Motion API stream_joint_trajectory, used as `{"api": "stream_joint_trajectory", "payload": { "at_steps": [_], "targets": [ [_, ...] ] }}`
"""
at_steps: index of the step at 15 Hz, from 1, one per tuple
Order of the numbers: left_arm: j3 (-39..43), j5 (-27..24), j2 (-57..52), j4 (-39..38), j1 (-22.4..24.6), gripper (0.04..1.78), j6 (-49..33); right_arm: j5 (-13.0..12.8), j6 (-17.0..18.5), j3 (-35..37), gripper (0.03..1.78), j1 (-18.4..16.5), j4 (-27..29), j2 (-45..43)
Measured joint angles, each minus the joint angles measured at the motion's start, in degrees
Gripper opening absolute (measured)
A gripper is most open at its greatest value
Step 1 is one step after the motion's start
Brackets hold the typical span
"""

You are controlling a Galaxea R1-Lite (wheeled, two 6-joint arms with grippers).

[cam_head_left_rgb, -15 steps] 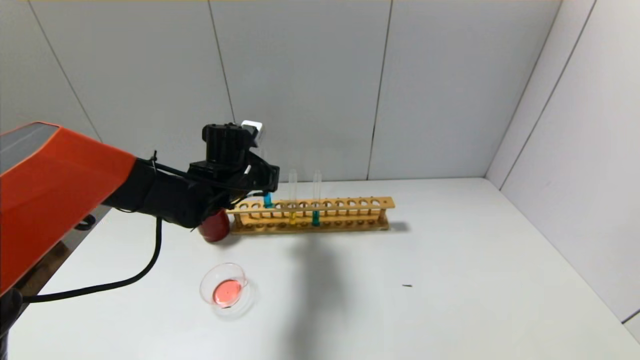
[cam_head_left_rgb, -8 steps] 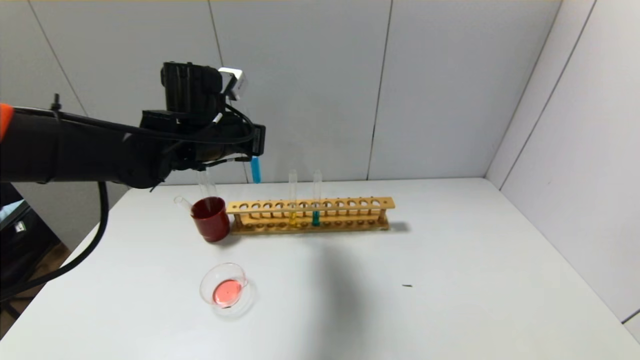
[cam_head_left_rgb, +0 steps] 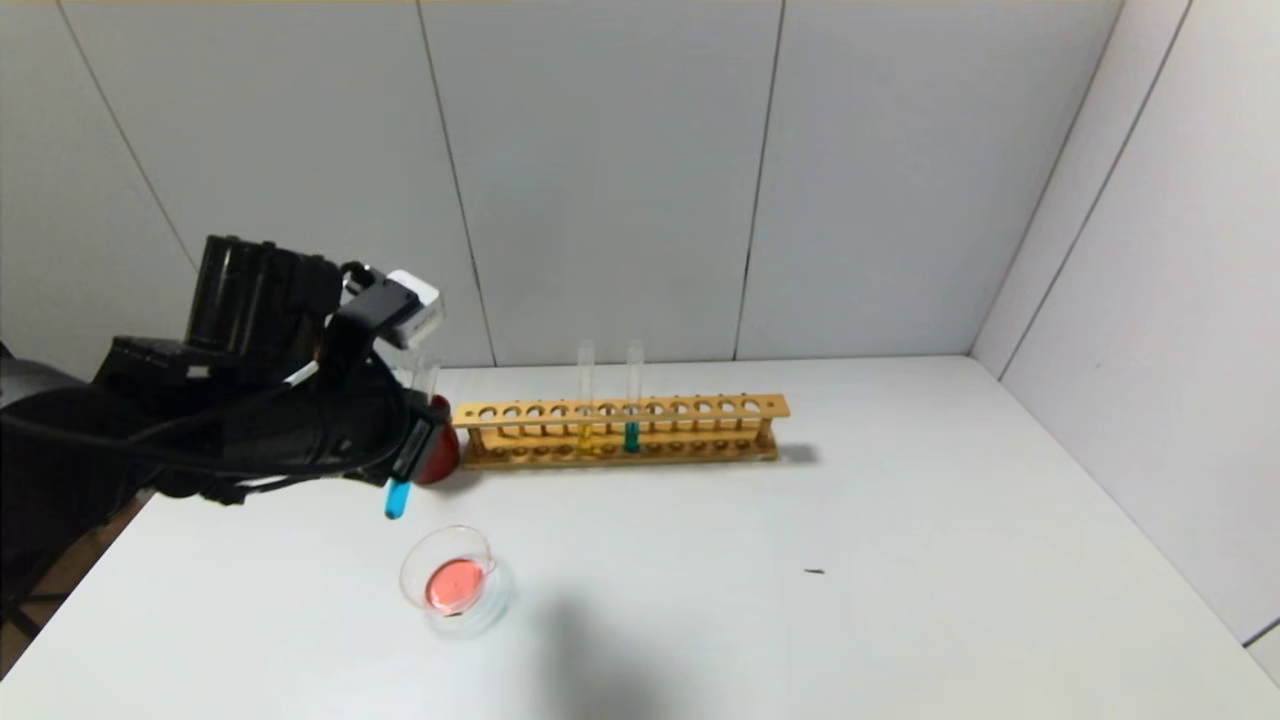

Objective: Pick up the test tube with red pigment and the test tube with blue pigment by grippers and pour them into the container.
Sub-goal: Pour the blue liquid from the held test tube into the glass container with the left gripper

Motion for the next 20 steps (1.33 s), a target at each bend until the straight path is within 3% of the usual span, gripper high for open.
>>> {"api": "stream_joint_trajectory", "payload": {
  "at_steps": [3, 7, 12, 20],
  "targets": [
    [9.1, -0.1, -4.8, -1.2, 0.9, 0.32, 8.6, 0.0, 0.0, 0.0, 1.75, 0.0, 0.0, 0.0],
    [15.4, -4.7, -7.3, -7.8, 3.7, 0.32, 20.8, 0.0, 0.0, 0.0, 1.75, 0.0, 0.0, 0.0],
    [17.9, -5.4, -5.5, -10.9, 8.3, 0.32, 39.6, 0.0, 0.0, 0.0, 1.75, 0.0, 0.0, 0.0],
    [19.2, -5.6, -1.3, -13.0, 8.5, 0.32, 60.5, 0.0, 0.0, 0.0, 1.75, 0.0, 0.0, 0.0]
  ]
}}
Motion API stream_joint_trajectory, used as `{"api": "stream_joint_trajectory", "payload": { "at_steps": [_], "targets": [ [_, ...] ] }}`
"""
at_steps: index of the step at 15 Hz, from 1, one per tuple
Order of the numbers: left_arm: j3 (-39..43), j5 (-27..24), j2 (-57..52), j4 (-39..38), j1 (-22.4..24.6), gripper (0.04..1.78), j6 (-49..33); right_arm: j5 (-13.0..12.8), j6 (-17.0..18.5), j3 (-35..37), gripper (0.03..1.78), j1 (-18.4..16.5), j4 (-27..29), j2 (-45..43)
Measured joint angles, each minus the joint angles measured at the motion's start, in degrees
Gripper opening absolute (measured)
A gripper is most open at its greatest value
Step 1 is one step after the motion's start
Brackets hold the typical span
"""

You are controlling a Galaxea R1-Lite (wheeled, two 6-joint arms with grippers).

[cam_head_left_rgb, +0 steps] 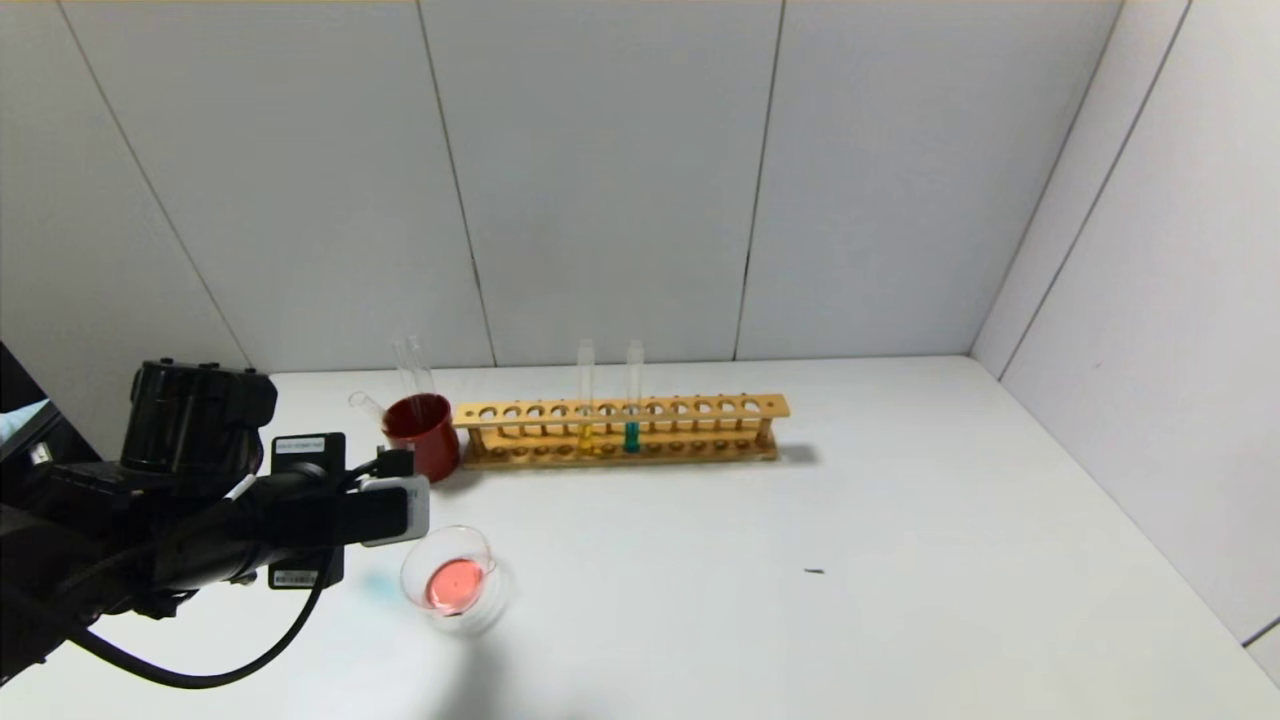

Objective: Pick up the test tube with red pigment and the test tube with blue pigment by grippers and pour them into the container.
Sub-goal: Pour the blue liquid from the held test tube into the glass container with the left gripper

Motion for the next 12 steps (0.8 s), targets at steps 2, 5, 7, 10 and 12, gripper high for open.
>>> {"api": "stream_joint_trajectory", "payload": {
  "at_steps": [2, 5, 7, 10, 12],
  "targets": [
    [0.2, 0.1, 0.7, -0.4, -0.2, 0.32, 3.0, 0.0, 0.0, 0.0, 1.75, 0.0, 0.0, 0.0],
    [0.1, 0.3, 1.1, -2.0, -1.1, 0.32, 4.1, 0.0, 0.0, 0.0, 1.75, 0.0, 0.0, 0.0],
    [0.4, 0.2, 1.4, -3.6, -1.2, 0.32, 6.9, 0.0, 0.0, 0.0, 1.75, 0.0, 0.0, 0.0],
    [0.7, 0.1, 2.1, -4.0, -1.3, 0.32, 10.3, 0.0, 0.0, 0.0, 1.75, 0.0, 0.0, 0.0],
    [0.9, 0.1, 2.8, -4.0, -1.3, 0.32, 12.9, 0.0, 0.0, 0.0, 1.75, 0.0, 0.0, 0.0]
  ]
}}
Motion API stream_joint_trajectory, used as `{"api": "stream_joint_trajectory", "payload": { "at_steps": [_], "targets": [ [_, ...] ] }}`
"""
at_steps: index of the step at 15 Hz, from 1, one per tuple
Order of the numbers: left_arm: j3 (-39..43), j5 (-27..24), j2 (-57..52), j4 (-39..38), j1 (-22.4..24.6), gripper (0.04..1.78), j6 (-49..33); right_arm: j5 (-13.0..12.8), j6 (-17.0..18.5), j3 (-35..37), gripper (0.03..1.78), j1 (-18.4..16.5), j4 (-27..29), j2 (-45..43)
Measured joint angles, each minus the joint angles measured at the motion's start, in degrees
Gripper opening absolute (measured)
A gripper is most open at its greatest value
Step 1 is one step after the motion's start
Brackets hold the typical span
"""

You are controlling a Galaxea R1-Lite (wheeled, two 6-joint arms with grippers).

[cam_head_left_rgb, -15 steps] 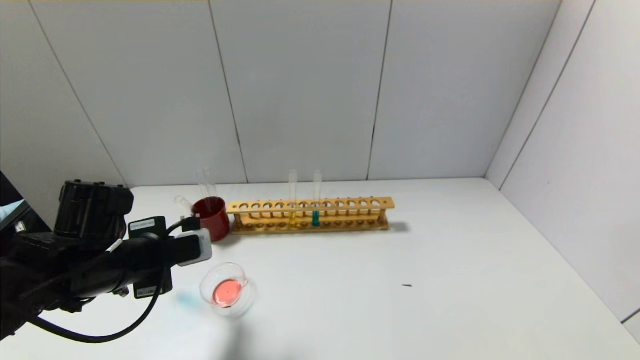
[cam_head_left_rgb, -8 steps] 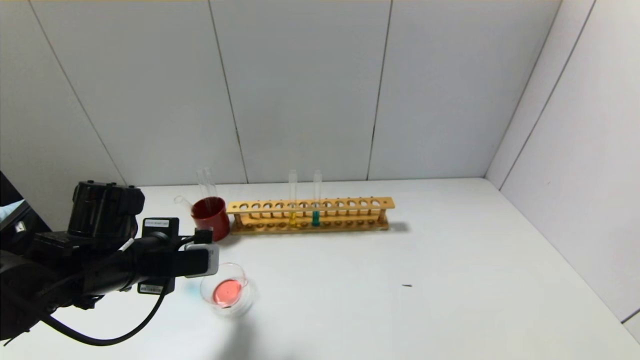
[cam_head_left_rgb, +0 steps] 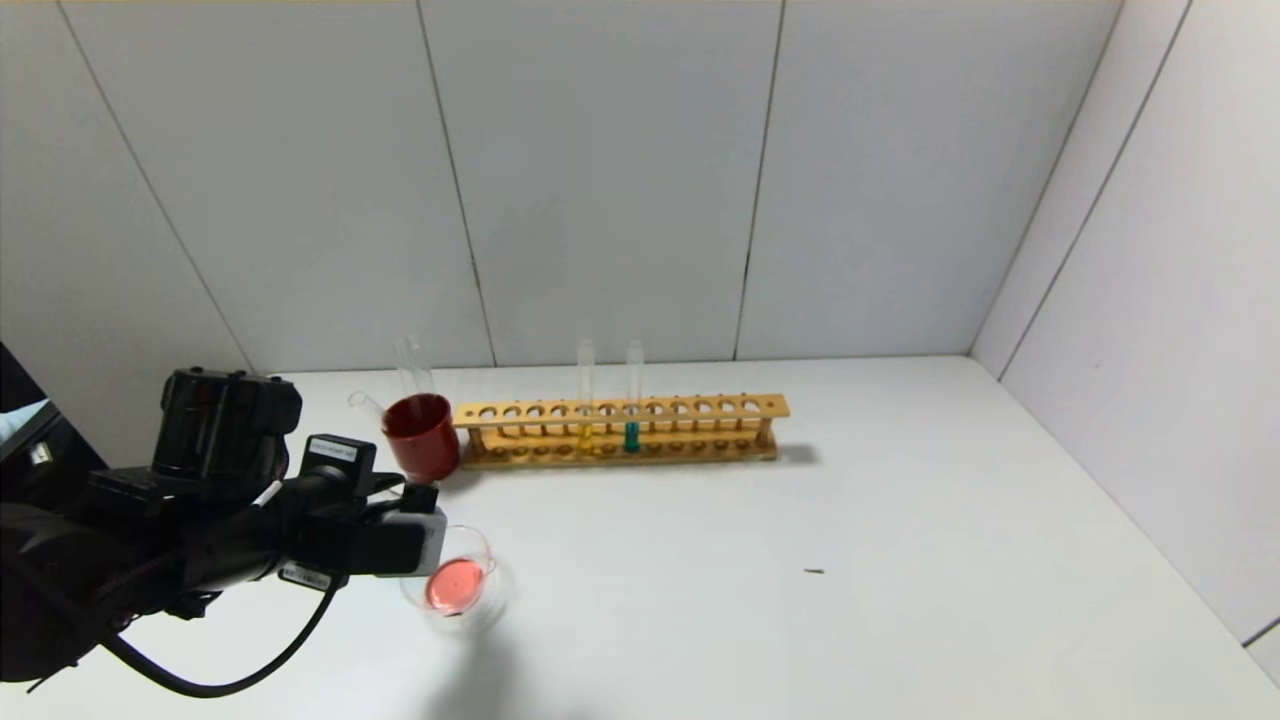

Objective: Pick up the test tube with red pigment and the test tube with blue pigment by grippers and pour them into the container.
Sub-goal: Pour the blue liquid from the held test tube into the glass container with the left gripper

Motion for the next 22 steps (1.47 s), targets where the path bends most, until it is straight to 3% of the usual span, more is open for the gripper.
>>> {"api": "stream_joint_trajectory", "payload": {
  "at_steps": [13, 22],
  "targets": [
    [-0.7, 3.1, 2.6, -0.2, 0.4, 0.32, 14.7, 0.0, 0.0, 0.0, 1.75, 0.0, 0.0, 0.0],
    [-1.4, 3.9, 6.8, -5.1, 0.4, 0.32, 21.8, 0.0, 0.0, 0.0, 1.75, 0.0, 0.0, 0.0]
  ]
}}
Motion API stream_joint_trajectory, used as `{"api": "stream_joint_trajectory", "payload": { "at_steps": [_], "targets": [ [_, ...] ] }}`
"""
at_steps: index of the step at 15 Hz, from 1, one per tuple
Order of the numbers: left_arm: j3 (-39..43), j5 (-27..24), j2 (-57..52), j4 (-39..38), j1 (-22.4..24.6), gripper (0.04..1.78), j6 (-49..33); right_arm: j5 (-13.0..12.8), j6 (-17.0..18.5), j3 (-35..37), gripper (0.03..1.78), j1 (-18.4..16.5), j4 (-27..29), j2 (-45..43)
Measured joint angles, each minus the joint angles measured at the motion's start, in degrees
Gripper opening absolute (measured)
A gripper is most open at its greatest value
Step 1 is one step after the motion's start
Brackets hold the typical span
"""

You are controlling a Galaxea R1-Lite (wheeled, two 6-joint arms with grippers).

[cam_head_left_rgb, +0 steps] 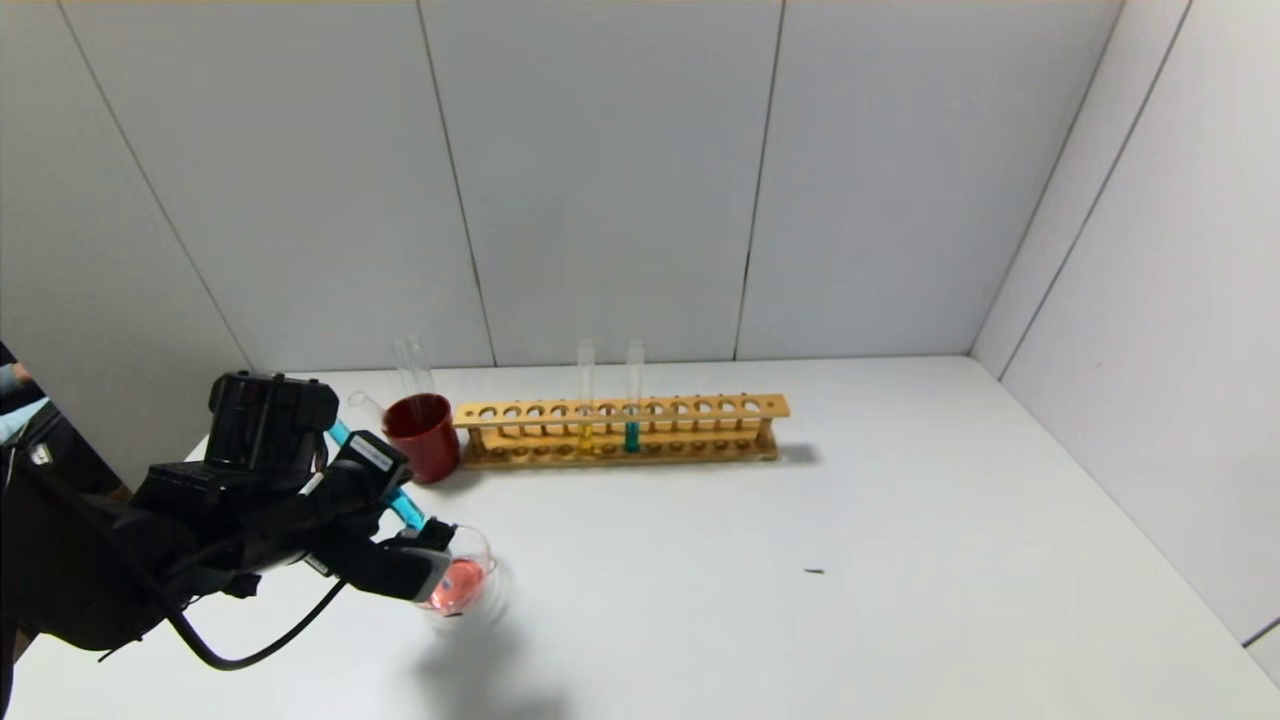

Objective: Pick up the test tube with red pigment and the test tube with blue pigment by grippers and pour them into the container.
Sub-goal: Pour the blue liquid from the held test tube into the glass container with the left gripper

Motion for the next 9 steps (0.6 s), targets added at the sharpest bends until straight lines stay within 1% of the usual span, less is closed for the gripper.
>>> {"api": "stream_joint_trajectory", "payload": {
  "at_steps": [3, 5, 9],
  "targets": [
    [0.2, 0.0, 0.4, 0.0, 0.3, 0.32, 1.4, 0.0, 0.0, 0.0, 1.75, 0.0, 0.0, 0.0],
    [0.1, 0.0, 0.9, 0.0, 1.0, 0.32, 3.7, 0.0, 0.0, 0.0, 1.75, 0.0, 0.0, 0.0],
    [-0.1, 0.0, 1.7, -1.0, 1.5, 0.32, 4.3, 0.0, 0.0, 0.0, 1.75, 0.0, 0.0, 0.0]
  ]
}}
